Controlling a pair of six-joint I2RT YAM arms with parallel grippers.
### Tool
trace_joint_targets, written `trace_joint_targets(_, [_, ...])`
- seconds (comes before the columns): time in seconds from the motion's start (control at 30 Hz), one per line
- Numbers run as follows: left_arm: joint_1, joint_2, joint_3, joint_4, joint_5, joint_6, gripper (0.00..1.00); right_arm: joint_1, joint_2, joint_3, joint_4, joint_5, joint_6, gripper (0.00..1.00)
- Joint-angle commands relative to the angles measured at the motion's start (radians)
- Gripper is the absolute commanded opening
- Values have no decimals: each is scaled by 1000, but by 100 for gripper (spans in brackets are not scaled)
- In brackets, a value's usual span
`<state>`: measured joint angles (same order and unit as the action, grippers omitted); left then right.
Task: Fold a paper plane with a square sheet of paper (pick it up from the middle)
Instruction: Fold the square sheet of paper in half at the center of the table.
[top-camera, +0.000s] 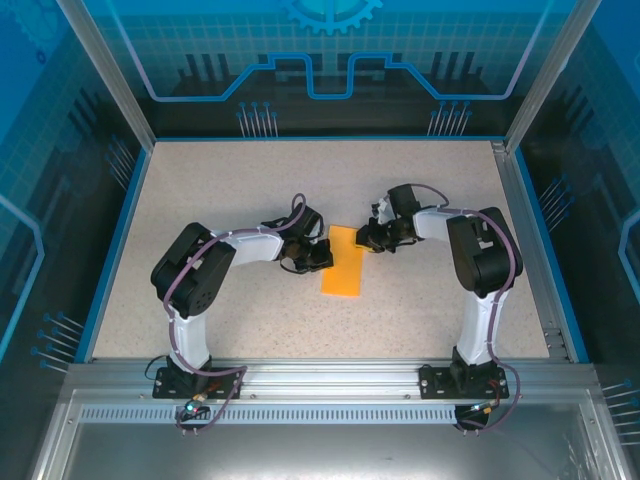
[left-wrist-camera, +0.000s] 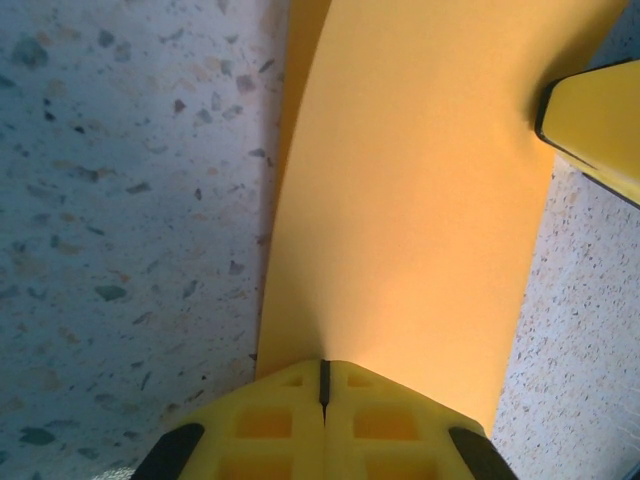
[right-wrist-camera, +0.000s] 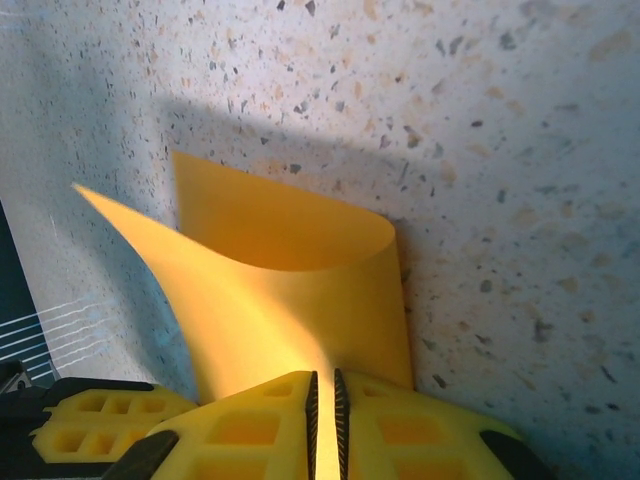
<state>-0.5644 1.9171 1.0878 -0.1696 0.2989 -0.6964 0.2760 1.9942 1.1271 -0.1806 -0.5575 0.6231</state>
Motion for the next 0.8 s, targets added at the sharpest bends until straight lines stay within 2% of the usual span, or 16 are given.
trace_joint_targets(0.0, [-9,26,4,-83,-23,28,0,-6,-9,37,-65,11,-20,16])
trace_joint_targets(0.2, [-9,25,4,-81,-23,28,0,-22,-59,86,-96,-18,-35,17])
trace_joint_targets(0.47, [-9,25,3,-82,-22,29,0,-32,28,132,-102,-41,-35,17])
trace_joint_targets(0.77, [-9,23,4,-82,-22,30,0,-24,106,153,-151,44,-32,17])
